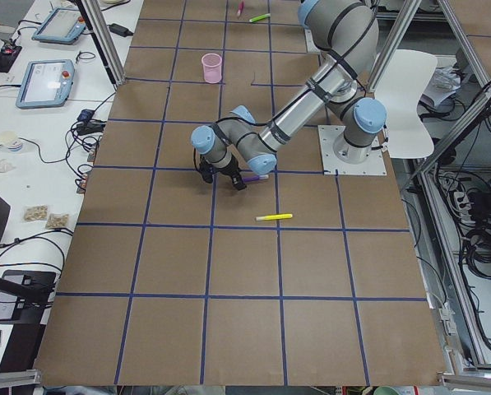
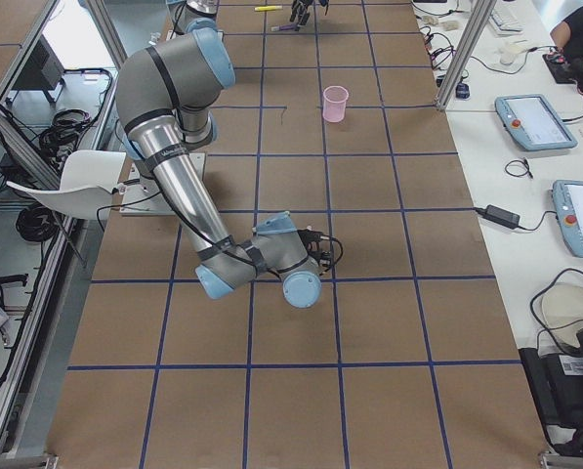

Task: Insert purple and pink pens into pink cup

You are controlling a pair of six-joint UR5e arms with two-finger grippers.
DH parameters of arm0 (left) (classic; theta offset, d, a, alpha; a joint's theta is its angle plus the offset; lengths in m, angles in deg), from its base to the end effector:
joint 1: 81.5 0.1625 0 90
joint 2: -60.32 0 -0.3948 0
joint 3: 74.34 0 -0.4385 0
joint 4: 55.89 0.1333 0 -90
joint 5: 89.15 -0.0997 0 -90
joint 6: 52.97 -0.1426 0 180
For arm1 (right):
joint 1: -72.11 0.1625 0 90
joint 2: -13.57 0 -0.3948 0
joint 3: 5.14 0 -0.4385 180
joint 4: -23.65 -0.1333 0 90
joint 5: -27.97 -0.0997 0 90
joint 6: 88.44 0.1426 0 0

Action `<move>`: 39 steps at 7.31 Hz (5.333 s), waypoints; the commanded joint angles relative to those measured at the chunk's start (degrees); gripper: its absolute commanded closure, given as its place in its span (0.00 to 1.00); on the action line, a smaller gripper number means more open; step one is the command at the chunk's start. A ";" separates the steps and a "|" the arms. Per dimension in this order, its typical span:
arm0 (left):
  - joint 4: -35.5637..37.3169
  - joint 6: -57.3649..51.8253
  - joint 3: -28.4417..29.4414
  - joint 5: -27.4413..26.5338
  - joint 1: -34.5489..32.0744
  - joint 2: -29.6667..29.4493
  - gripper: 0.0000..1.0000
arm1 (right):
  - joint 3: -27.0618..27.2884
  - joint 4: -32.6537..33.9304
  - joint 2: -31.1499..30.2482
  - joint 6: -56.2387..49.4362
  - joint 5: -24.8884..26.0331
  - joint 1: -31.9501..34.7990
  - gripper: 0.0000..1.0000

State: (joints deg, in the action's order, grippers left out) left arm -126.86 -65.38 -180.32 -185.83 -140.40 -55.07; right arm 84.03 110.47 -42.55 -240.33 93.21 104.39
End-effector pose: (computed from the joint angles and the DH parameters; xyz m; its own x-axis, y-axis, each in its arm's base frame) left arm 0.1773 -0.5199 0.0605 -0.9556 -0.2939 -0.0234 -0.2789 0.8756 0.3943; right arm -0.3970 -0.4791 0.0877 -0.0782 -0.9967 0.0195 -0.7314 0.0440 -0.6805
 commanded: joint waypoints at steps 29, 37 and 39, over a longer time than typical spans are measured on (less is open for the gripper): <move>-0.84 -0.07 4.36 4.65 -1.30 5.60 1.00 | -1.28 -4.33 -27.20 50.80 -1.08 35.85 1.00; 0.04 -2.09 7.19 16.16 -3.49 11.94 1.00 | -0.93 23.72 -18.16 92.26 26.46 71.75 1.00; 2.04 -0.96 6.75 15.99 -6.74 13.34 1.00 | -0.93 23.31 -15.96 93.34 28.89 72.74 1.00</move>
State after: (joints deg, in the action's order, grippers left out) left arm -126.34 -66.93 -173.26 -170.04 -145.28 -42.55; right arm 83.09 133.35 -59.64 -148.37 120.29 176.18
